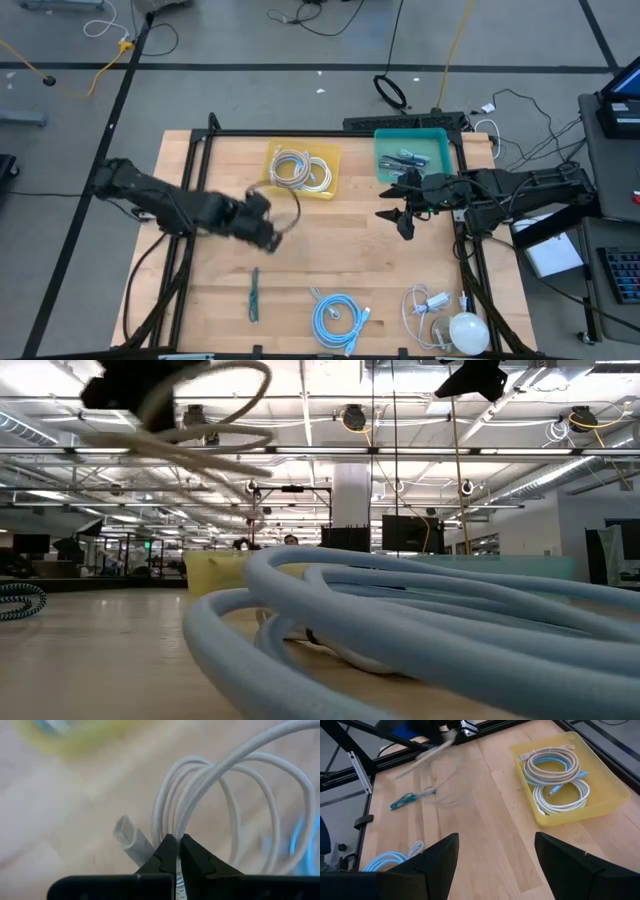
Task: Pick & Place USB Port
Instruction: Put the brown USB cable into the yellow bin
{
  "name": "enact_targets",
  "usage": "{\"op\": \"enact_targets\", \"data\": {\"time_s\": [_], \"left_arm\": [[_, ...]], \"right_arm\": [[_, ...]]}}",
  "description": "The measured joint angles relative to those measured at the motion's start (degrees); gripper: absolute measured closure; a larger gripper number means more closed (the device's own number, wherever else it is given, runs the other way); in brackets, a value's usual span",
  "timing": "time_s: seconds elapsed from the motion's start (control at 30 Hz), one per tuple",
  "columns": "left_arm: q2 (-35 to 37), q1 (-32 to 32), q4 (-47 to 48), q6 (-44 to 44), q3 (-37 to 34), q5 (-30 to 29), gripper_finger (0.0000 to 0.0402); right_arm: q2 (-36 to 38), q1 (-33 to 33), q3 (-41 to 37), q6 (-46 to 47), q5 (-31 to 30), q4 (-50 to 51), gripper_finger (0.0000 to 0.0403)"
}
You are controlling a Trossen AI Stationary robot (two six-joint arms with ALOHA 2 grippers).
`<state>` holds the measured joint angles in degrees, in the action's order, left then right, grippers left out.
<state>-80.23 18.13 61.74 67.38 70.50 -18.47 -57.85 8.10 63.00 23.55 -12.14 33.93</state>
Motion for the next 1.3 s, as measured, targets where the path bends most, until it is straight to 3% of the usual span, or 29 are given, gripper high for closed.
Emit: {"op": "enact_targets", "data": {"time_s": [0.13,0.27,0.43,0.67,1.0,1.3], "left_arm": [[3.3,-7.9,-3.2,-2.0,0.0,-5.6,0.0397],[3.4,-17.2,-10.0,-8.3,0.1,-6.7,0.0397],[1.2,-27.7,-22.9,-17.4,0.2,-3.2,0.0397],[-3.8,-38.2,-28.4,-22.7,0.1,3.9,0.0397],[-14.0,-42.2,-34.5,-26.4,0.1,13.9,0.0397],[-17.0,-41.3,-31.3,-26.5,0.1,12.0,0.0397]], "right_arm": [[-0.4,0.0,0.0,0.0,0.0,-1.8,0.0149],[-1.3,0.0,0.0,-0.1,0.0,-3.7,0.0149],[-3.3,0.0,0.0,0.1,0.2,-4.0,0.0149],[-6.1,1.4,0.0,1.3,0.2,-4.2,0.0149],[-6.9,1.8,0.0,2.3,0.1,-6.6,0.0149],[-6.8,1.8,0.0,2.8,0.2,-6.5,0.0149]]}}
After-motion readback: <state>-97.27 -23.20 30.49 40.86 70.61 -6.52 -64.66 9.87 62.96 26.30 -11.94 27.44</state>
